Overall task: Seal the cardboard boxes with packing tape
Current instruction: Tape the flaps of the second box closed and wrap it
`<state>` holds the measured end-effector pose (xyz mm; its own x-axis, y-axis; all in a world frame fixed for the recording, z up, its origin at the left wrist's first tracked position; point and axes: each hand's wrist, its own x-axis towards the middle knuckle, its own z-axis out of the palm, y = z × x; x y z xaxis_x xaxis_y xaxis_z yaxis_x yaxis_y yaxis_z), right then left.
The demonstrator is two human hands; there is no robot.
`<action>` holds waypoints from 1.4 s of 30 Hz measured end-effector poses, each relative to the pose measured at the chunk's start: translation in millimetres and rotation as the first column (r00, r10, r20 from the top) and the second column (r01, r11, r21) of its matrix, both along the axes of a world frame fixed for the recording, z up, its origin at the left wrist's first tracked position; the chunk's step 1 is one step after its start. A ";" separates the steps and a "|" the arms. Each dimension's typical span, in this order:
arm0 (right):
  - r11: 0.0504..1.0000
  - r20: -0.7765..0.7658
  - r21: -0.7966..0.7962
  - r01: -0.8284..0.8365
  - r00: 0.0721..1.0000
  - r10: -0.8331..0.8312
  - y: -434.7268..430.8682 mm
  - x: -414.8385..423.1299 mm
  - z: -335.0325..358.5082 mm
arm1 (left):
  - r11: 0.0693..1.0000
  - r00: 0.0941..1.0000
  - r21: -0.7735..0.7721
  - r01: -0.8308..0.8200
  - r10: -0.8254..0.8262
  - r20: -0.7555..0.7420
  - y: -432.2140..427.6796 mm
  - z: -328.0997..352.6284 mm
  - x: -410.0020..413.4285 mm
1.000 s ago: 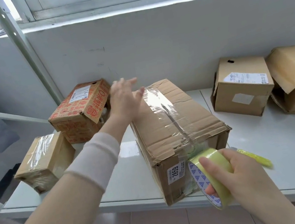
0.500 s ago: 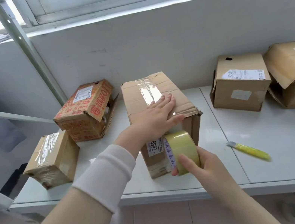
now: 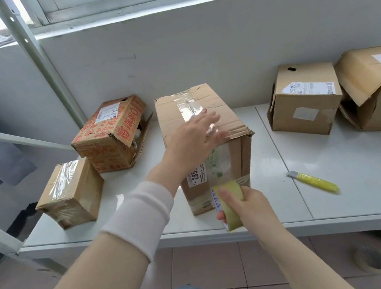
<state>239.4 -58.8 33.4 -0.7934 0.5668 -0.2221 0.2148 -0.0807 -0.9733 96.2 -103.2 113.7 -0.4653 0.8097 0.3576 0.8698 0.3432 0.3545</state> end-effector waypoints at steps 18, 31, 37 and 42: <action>0.985 -0.108 0.167 0.029 0.994 -0.011 30.8 35.2 -22.1 | 0.759 0.542 0.301 -0.577 0.080 0.836 -15.8 -84.3 72.0; 0.404 0.341 0.904 -0.143 0.811 -0.475 171.2 67.5 -85.9 | 0.732 0.516 0.357 -0.581 -0.009 0.857 -16.8 -91.7 71.0; 0.441 0.404 0.878 -0.186 0.782 -0.475 172.7 58.7 -92.7 | 0.713 0.486 0.374 -0.593 -0.053 0.872 -17.2 -90.6 72.7; 0.662 0.347 0.749 0.015 0.842 -0.413 170.3 49.3 -77.4 | 0.671 0.473 0.397 -0.626 -0.078 0.878 -14.2 -89.5 74.9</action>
<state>288.6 111.5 -44.0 -0.5396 0.8416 0.0235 0.7044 0.4665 -0.5350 171.0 -117.4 24.3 -0.9488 0.3158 0.0093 -0.0232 -0.0989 0.9948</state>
